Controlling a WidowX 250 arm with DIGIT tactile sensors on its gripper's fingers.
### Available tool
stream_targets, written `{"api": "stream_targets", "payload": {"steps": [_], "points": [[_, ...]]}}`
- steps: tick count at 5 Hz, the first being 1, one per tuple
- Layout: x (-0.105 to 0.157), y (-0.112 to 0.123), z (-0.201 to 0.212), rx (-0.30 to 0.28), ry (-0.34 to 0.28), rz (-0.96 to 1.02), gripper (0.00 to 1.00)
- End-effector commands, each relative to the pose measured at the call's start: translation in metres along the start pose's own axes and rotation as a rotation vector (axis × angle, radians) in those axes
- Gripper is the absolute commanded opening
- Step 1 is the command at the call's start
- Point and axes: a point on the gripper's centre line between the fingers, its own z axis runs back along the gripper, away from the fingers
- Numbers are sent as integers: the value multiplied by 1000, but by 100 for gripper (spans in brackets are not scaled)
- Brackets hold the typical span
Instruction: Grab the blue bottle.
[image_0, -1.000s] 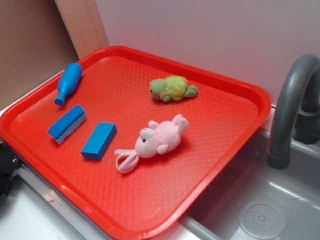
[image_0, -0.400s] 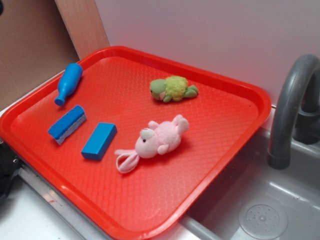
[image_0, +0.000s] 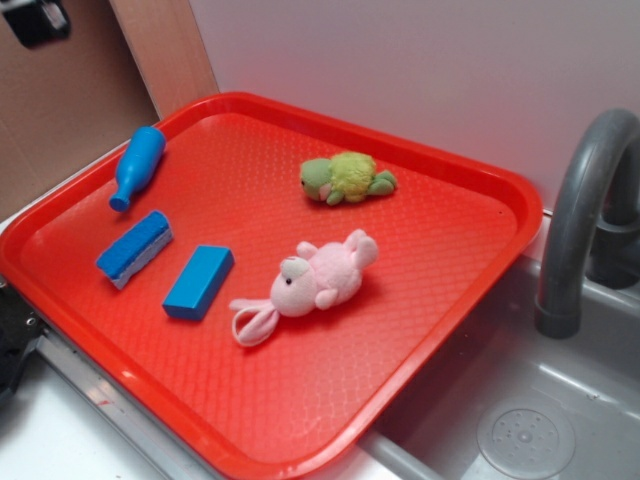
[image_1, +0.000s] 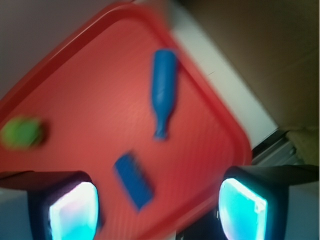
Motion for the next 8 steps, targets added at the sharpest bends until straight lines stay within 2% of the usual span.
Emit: {"api": "stream_targets", "payload": {"steps": [1,2,3,4,5,6,7,8], "points": [[21,5,-38,-25,-76,41,100],[34,4,-75,-16,-54,36,100],[46,3,-106,16,-58,5,100],[52,4,-129,12,-31,-22,100],[48,-4,-143,-14,-34,-102,100],[39,-10,-131,-13,-53,-127,0],[32,-21,-97,-31,-57,-208,0],[7,-53,-48,-53,-61,-428,0]]}}
